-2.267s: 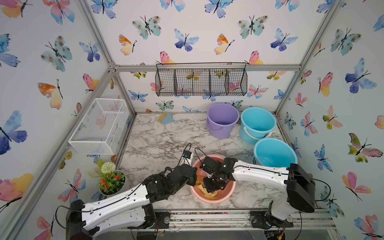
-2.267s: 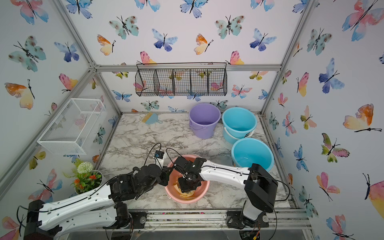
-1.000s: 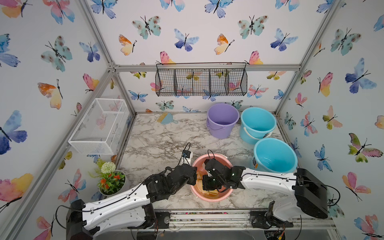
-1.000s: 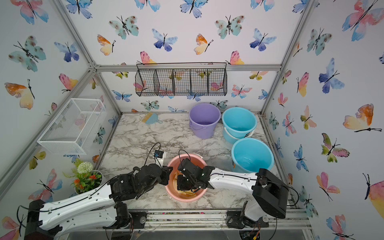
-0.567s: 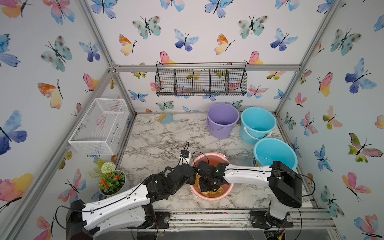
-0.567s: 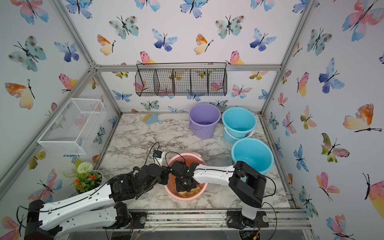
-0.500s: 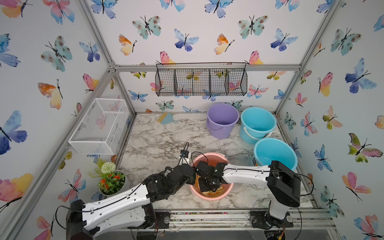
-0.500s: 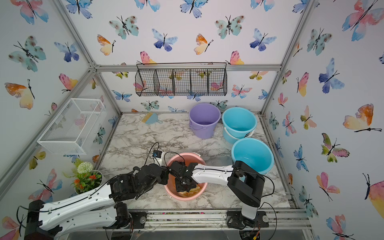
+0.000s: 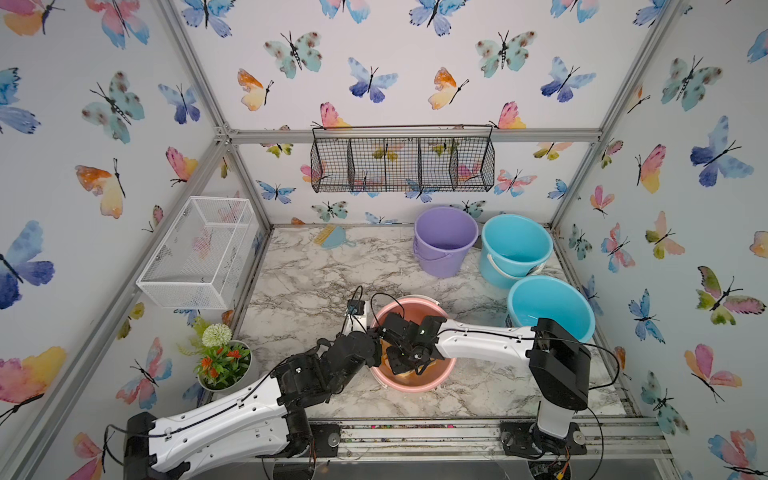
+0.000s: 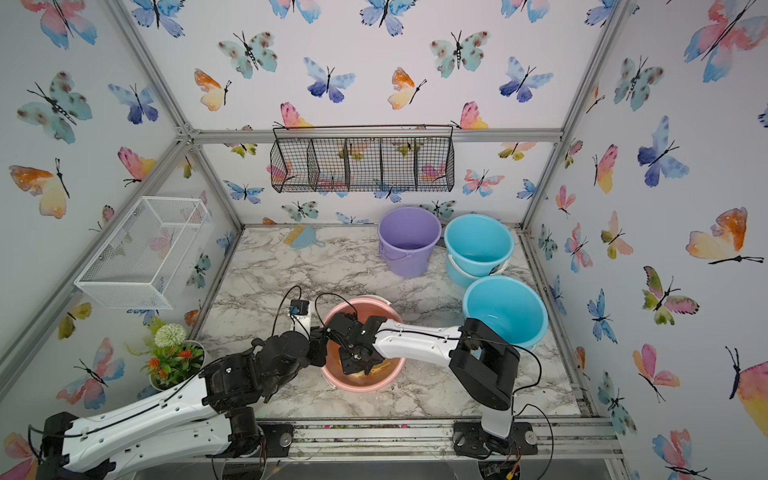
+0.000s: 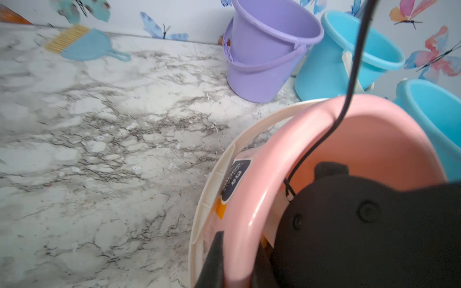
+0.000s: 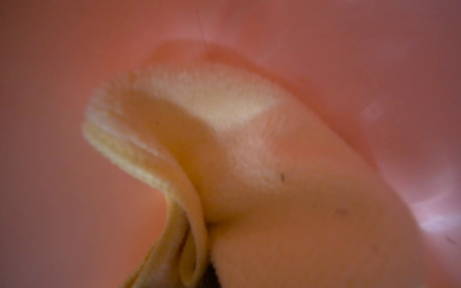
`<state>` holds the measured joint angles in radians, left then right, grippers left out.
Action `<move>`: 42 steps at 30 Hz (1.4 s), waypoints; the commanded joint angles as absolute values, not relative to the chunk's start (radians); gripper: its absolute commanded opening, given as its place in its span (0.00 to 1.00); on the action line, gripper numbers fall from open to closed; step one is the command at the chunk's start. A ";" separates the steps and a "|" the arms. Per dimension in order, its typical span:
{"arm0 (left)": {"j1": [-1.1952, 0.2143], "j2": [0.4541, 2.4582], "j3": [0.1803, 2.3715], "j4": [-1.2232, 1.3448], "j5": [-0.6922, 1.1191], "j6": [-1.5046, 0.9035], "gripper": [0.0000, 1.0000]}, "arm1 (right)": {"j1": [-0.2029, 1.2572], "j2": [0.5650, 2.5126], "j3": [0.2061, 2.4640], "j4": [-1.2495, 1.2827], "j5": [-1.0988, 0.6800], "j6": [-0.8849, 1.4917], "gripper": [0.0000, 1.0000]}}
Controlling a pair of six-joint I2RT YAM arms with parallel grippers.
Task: Wipe the inside of the bucket with a cloth
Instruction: Wipe the dirt from the inside of the bucket.
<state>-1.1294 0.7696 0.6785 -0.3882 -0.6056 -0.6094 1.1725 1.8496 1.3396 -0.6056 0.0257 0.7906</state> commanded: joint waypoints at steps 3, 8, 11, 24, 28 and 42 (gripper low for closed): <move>-1.143 0.731 0.688 -0.192 -0.791 -0.515 0.00 | 1.167 1.846 1.391 -0.419 0.023 0.813 0.02; -1.144 0.728 0.651 -0.168 -0.817 -0.539 0.00 | 1.163 1.723 1.262 -0.170 0.018 0.916 0.02; -1.143 0.732 0.641 -0.185 -0.826 -0.595 0.00 | 1.164 1.629 1.141 -0.032 0.045 1.007 0.02; -1.137 0.741 0.607 -0.203 -0.747 -0.752 0.00 | 1.170 1.519 0.945 0.334 0.030 1.139 0.02; -1.135 0.745 0.609 -0.209 -0.720 -0.769 0.00 | 1.170 1.529 0.944 0.378 0.046 1.086 0.01; -1.136 0.746 0.644 -0.198 -0.641 -0.743 0.00 | 1.170 1.822 1.034 0.239 0.084 0.862 0.02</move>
<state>-1.1316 0.7509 0.5964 -0.2897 -0.7010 -0.7372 1.1606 1.7592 0.9867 0.2764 0.1017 0.9180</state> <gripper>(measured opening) 0.142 0.090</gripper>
